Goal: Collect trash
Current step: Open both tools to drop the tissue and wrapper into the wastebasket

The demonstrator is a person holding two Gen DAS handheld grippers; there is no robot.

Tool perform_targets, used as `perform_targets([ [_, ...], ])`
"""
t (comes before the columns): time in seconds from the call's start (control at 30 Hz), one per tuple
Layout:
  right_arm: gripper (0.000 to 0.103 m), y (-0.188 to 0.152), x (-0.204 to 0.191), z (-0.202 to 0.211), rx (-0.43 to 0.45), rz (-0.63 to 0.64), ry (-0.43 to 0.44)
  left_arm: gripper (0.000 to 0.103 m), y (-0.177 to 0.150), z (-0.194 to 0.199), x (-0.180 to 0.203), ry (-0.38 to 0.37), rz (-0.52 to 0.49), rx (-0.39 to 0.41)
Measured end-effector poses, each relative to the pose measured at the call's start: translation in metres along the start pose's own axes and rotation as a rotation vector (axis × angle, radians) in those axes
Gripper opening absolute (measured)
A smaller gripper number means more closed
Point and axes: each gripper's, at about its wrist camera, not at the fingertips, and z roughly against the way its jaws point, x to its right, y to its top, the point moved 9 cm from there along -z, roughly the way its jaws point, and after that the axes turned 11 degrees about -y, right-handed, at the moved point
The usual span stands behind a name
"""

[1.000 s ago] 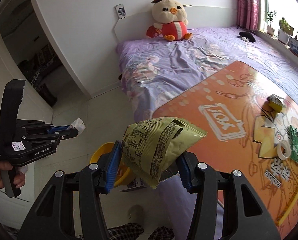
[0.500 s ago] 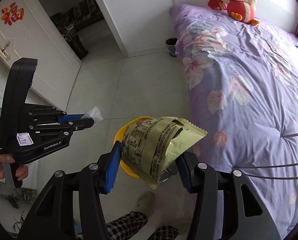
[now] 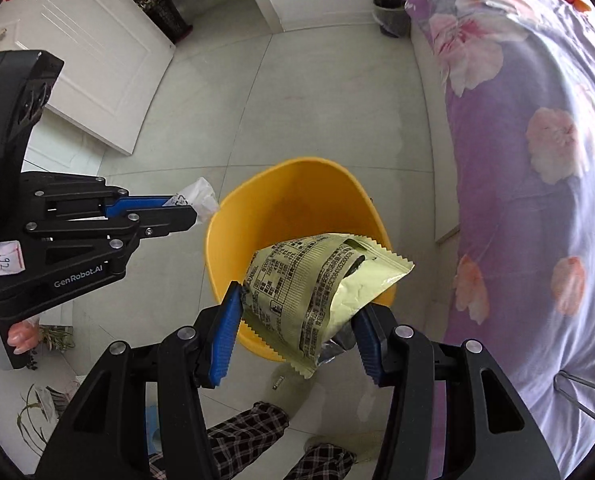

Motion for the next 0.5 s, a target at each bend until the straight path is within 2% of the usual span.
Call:
perform_targets([
  [0.17,0.054,-0.006,-0.005,-0.029,-0.041,0.013,0.008,0.012,-0.003,-0.025,-0.014,-0.001,0.023,-0.041],
  [0.27,0.058,-0.011,-0.007,-0.037,-0.057,0.016,0.02,0.014,-0.004,-0.034,-0.018,0.002,0.041,-0.052],
  [0.37,0.065,-0.013,-0.005,-0.04,-0.055,0.016,0.017,0.03,-0.005,-0.034,-0.024,0.011,0.07,-0.044],
  [0.43,0.067,-0.014,-0.004,-0.041,-0.052,0.02,0.005,0.051,-0.006,-0.032,-0.026,0.008,0.09,-0.038],
  [0.5,0.073,-0.012,-0.001,-0.04,-0.035,0.021,-0.006,0.057,-0.007,-0.029,-0.028,0.017,0.094,-0.031],
])
